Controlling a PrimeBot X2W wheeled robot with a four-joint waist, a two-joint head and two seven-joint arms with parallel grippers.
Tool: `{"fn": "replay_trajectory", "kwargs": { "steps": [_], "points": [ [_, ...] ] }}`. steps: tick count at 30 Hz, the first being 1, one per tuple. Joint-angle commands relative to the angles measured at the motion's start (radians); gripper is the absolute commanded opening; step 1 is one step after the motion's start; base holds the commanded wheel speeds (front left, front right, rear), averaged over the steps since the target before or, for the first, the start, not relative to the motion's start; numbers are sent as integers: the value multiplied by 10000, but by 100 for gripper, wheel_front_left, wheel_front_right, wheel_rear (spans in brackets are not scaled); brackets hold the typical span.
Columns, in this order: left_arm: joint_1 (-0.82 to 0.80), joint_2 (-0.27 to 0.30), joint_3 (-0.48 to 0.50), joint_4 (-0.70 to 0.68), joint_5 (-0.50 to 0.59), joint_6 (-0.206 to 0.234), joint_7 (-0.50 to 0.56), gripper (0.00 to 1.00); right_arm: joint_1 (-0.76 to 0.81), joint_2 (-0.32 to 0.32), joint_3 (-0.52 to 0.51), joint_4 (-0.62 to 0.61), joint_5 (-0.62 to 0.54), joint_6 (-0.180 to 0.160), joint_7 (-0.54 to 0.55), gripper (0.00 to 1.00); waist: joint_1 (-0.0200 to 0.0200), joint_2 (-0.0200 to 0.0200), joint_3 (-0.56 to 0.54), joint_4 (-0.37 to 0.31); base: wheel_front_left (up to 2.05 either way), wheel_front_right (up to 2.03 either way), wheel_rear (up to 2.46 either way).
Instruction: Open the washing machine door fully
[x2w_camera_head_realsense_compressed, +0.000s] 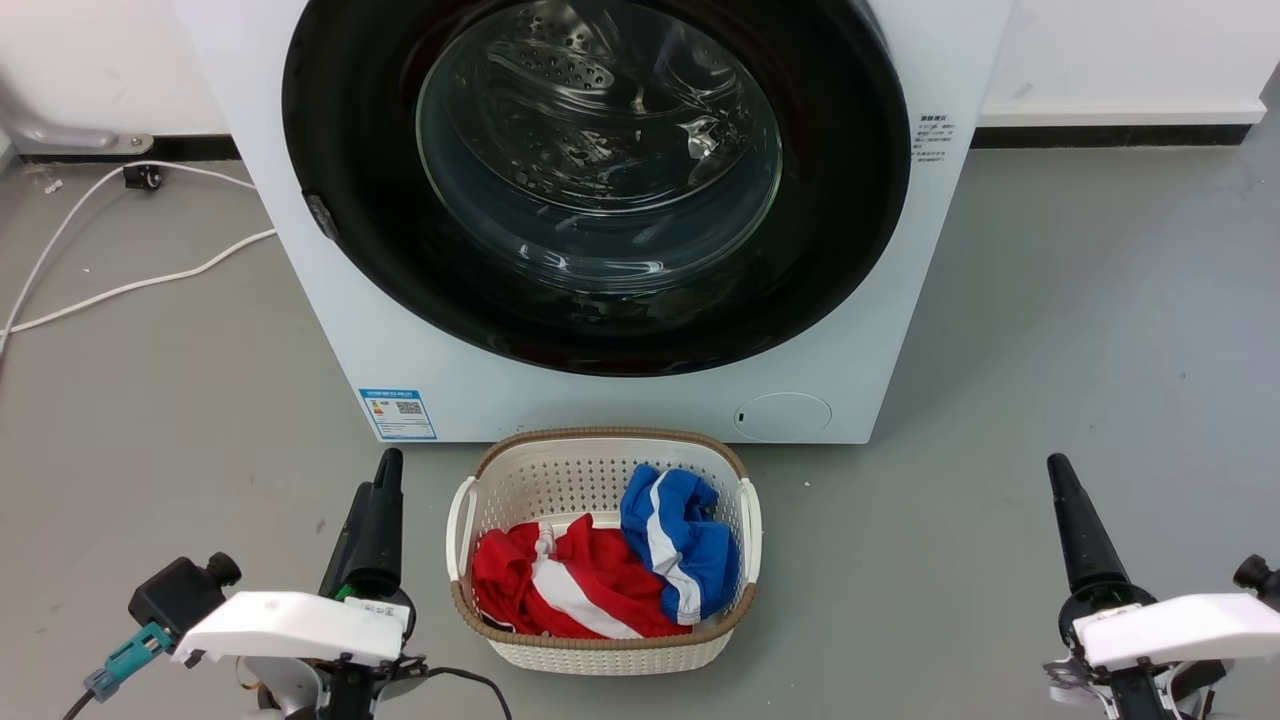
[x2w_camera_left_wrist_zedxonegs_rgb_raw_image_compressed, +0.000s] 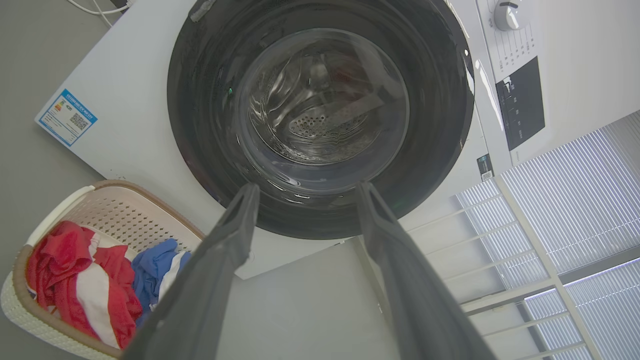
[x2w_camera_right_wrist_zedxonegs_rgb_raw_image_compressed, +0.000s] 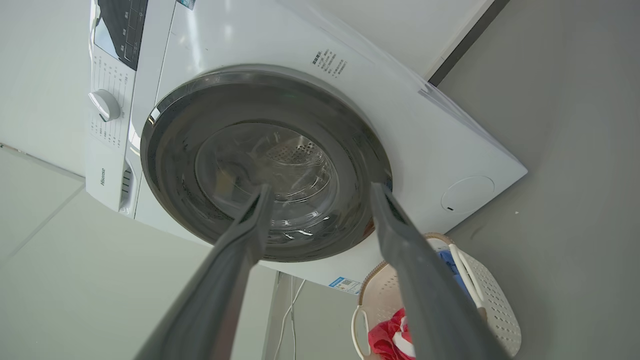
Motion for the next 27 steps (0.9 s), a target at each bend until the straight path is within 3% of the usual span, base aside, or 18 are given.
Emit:
{"fn": "replay_trajectory", "kwargs": {
  "steps": [1,12,27],
  "points": [
    [-116,97,-41,-228,481,-30,-108,100,-50,-19,37,-249,-580,3,-63,100,0,0,-2,4,0,0,0],
    [-84,300,-403,-275,2504,-36,-484,100,117,22,207,-642,-3151,4,-75,100,0,0,-10,38,0,0,0],
    [-231,597,-839,-190,4741,-33,-940,100,385,165,251,-1321,-5659,4,11,100,0,0,-29,48,0,0,0]
  ]
}}
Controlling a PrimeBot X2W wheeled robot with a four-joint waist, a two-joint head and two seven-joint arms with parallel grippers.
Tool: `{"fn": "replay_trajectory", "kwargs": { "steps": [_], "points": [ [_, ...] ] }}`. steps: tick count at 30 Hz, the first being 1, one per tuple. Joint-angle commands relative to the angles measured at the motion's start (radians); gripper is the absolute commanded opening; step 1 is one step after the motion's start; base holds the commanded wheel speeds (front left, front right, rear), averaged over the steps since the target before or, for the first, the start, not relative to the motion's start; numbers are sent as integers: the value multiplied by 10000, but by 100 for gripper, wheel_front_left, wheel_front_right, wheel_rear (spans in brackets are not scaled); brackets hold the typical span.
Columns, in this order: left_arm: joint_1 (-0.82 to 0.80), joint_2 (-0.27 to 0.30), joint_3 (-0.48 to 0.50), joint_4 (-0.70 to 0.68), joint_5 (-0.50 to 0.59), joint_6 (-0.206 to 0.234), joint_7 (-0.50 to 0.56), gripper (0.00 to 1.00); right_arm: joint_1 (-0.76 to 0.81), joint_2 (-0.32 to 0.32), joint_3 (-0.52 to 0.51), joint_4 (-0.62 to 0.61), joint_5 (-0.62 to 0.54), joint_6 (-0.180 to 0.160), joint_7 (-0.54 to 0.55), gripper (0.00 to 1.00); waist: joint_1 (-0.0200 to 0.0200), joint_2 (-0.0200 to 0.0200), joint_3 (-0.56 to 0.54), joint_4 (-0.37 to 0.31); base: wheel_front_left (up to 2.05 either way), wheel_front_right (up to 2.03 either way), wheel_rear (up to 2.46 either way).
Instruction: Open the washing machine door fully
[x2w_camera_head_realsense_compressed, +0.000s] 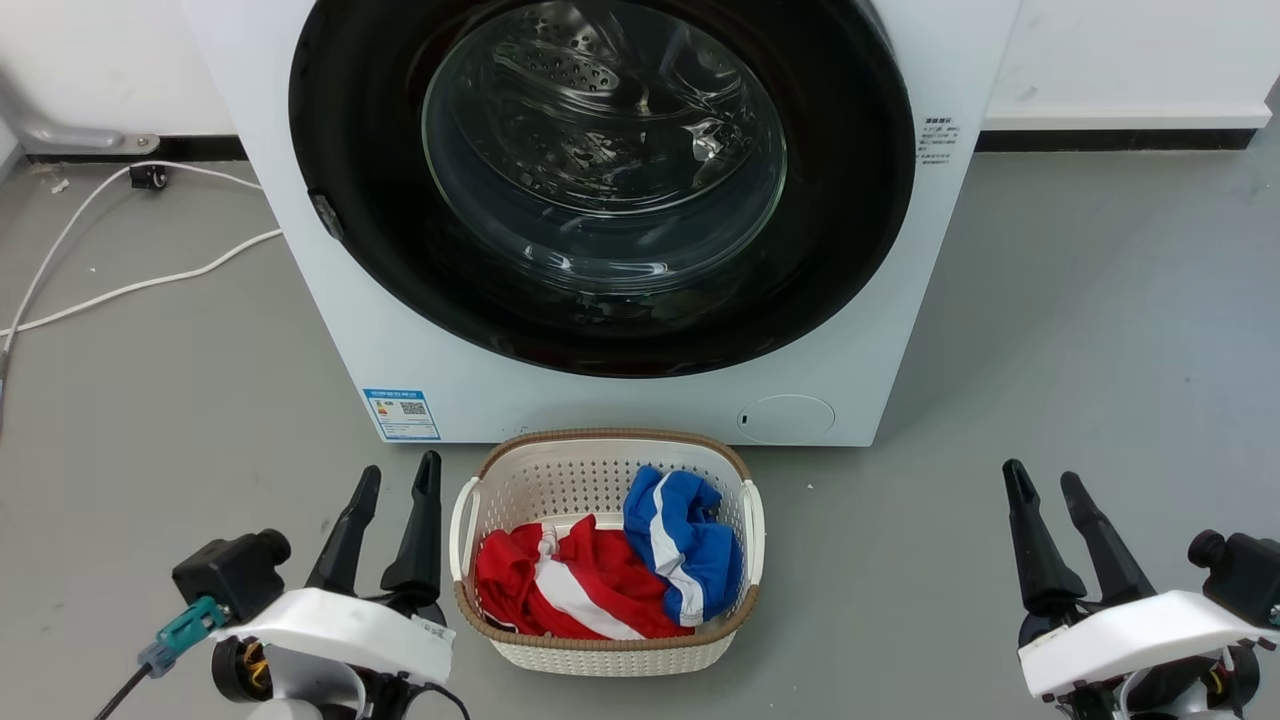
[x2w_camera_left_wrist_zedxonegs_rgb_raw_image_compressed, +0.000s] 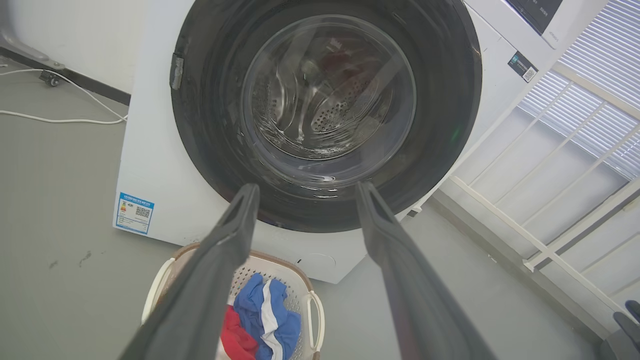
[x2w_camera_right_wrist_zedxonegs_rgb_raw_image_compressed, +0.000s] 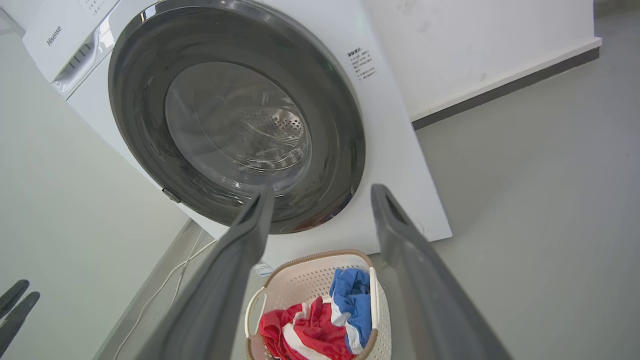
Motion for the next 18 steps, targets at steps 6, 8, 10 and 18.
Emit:
{"fn": "replay_trajectory", "kwargs": {
  "steps": [6,8,10,18],
  "points": [
    [-220,173,-191,-34,1014,6,-237,100,171,40,-38,-476,-1127,2,88,100,0,0,-27,-29,0,0,0],
    [-227,207,-236,-13,1248,26,-298,100,228,47,-30,-561,-1349,2,97,100,0,0,-34,-33,0,0,0],
    [-231,243,-267,-1,1474,41,-346,100,284,54,-18,-621,-1545,2,92,100,0,0,-41,-38,0,0,0],
    [-158,344,-299,88,2297,214,-551,100,453,72,-44,-872,-2396,1,39,100,0,0,-100,-47,0,0,0]
  ]
}}
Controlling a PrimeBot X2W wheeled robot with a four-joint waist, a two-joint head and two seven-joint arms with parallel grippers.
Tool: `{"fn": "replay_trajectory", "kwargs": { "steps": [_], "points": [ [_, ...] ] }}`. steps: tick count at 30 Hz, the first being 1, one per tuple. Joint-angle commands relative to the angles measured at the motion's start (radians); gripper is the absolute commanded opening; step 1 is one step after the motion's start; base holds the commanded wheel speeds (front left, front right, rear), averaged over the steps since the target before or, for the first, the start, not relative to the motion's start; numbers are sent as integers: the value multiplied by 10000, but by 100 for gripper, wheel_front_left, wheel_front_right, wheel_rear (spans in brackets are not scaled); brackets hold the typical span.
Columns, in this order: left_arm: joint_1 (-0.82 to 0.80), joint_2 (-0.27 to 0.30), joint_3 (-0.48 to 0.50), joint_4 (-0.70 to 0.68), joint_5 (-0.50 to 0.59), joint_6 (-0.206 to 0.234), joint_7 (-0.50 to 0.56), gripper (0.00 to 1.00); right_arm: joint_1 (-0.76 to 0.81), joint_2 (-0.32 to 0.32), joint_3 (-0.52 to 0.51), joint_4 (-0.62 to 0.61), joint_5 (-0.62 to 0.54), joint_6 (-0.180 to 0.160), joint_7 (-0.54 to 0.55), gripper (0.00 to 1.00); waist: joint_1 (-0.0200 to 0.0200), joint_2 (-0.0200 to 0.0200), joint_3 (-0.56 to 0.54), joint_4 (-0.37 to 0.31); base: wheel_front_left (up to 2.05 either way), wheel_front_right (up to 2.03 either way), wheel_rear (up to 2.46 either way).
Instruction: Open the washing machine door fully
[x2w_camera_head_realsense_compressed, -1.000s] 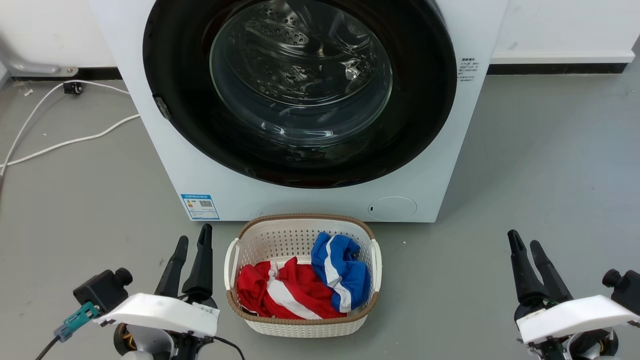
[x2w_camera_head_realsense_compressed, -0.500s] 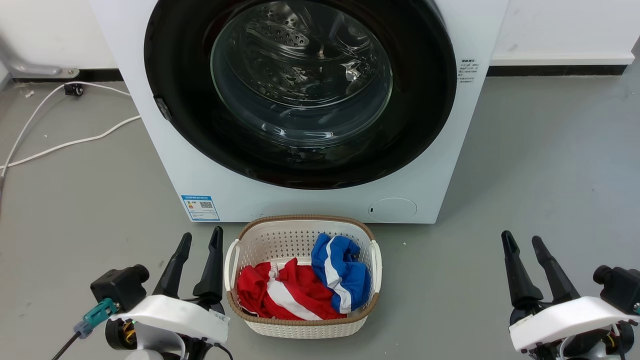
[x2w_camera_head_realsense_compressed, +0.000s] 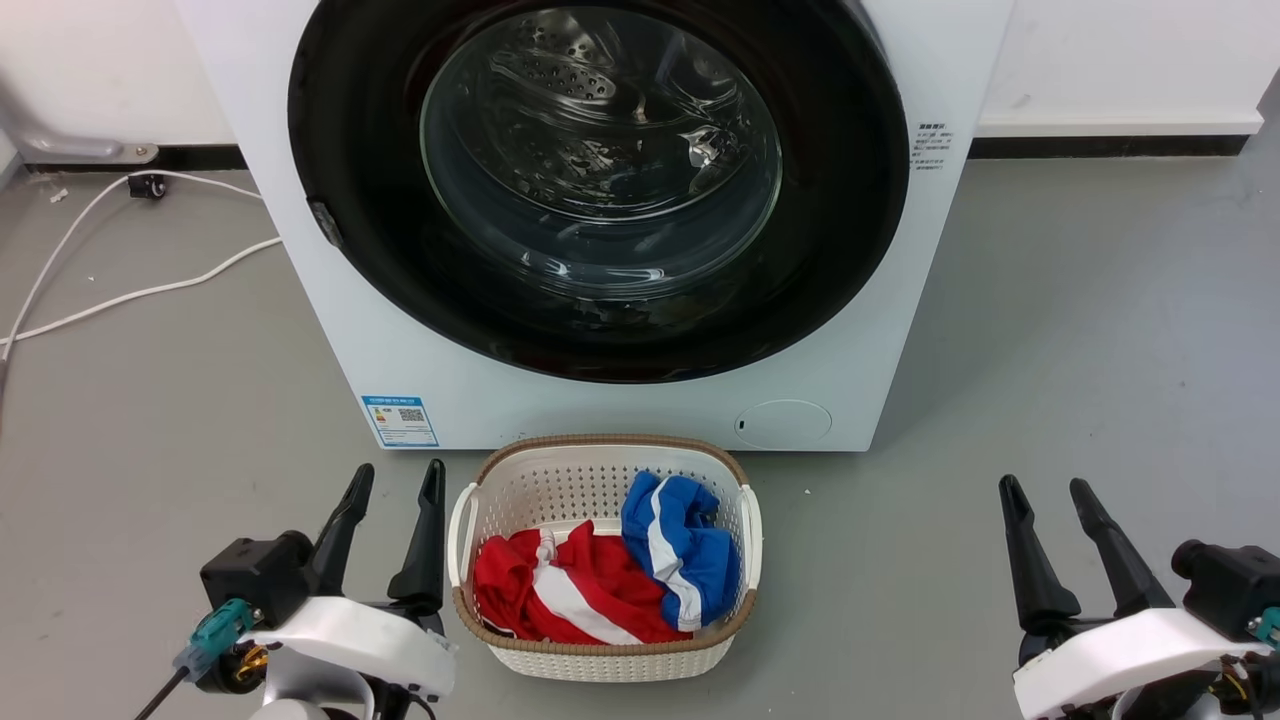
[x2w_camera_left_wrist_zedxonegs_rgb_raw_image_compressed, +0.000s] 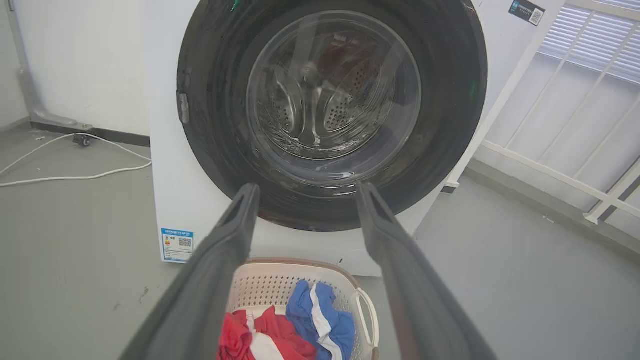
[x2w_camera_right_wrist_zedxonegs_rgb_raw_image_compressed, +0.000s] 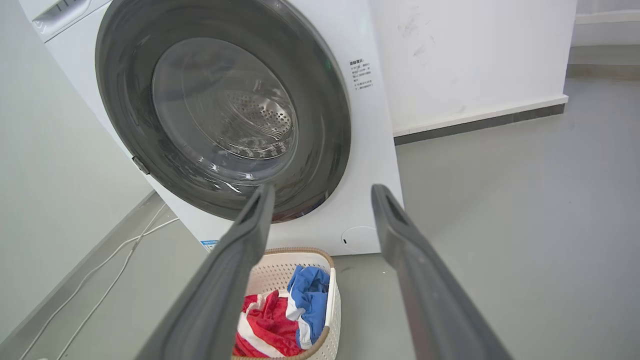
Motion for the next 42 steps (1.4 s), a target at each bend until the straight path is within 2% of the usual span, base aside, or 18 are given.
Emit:
{"fn": "replay_trajectory", "kwargs": {
  "steps": [1,17,42],
  "points": [
    [-140,56,-37,-60,314,72,-117,100,54,24,-18,-208,-307,0,-49,100,0,-1,-15,-3,0,0,0],
    [-143,102,-214,149,1560,76,-464,100,277,36,-112,-630,-1575,0,-61,100,0,-1,-60,11,0,0,0],
    [-324,84,-254,746,3023,14,-974,100,552,52,-277,-675,-2444,0,-319,100,0,-1,-196,186,0,0,0]
  ]
}}
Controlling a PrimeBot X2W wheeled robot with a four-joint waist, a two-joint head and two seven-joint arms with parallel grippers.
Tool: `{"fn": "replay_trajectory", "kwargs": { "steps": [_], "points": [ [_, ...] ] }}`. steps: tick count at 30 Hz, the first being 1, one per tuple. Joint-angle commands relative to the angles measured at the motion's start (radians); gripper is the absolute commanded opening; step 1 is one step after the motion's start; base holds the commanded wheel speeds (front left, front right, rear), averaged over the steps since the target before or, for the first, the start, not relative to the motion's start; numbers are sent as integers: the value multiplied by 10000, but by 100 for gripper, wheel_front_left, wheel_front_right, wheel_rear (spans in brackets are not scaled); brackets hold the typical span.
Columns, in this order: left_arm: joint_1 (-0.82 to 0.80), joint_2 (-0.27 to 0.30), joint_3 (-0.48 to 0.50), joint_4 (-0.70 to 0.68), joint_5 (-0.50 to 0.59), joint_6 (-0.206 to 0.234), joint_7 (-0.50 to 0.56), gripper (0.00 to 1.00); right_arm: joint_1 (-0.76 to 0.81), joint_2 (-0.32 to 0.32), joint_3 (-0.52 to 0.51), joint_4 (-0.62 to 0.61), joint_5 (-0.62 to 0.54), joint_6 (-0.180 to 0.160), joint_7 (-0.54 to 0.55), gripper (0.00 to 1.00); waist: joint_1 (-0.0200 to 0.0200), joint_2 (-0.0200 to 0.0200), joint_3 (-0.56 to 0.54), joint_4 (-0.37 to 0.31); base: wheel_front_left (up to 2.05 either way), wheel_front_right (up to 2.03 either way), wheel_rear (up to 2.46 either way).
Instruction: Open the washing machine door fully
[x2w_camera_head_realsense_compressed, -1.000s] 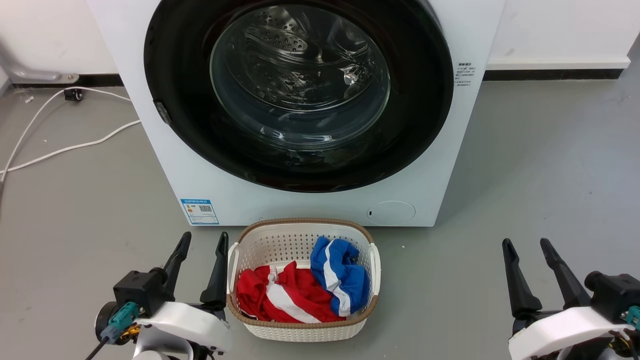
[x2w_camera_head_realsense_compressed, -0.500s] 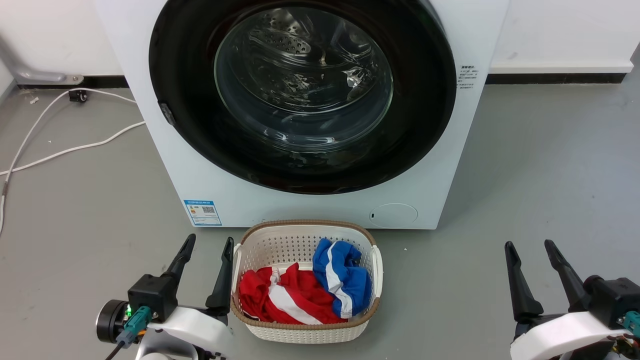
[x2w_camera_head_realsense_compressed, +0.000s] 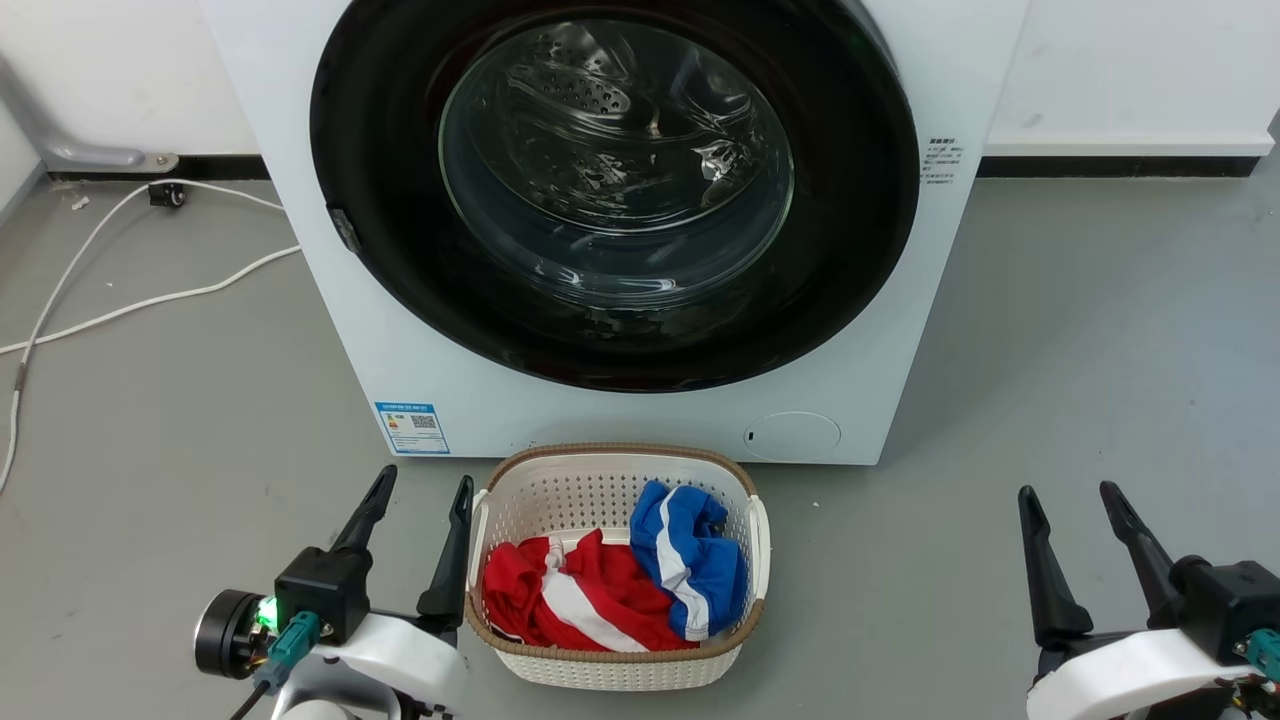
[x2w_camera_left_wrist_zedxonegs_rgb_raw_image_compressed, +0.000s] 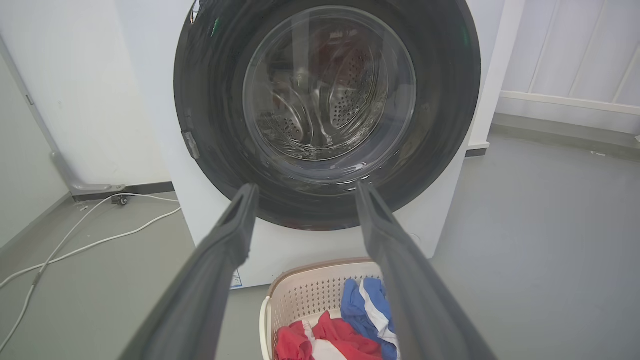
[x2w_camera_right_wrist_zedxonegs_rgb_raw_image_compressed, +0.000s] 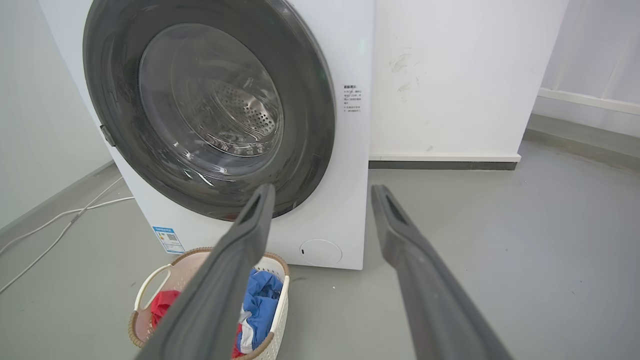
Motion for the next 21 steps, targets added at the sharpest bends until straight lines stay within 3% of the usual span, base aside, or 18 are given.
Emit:
{"fn": "replay_trajectory", "kwargs": {
  "steps": [1,21],
  "points": [
    [-149,20,-4,35,190,-38,-99,100,139,37,-20,-8,-134,0,-90,100,0,-1,-7,0,0,0,0],
    [-236,-85,165,310,-205,-143,-141,100,66,39,-135,296,-44,0,-115,100,0,-1,-1,37,0,0,0]
  ]
}}
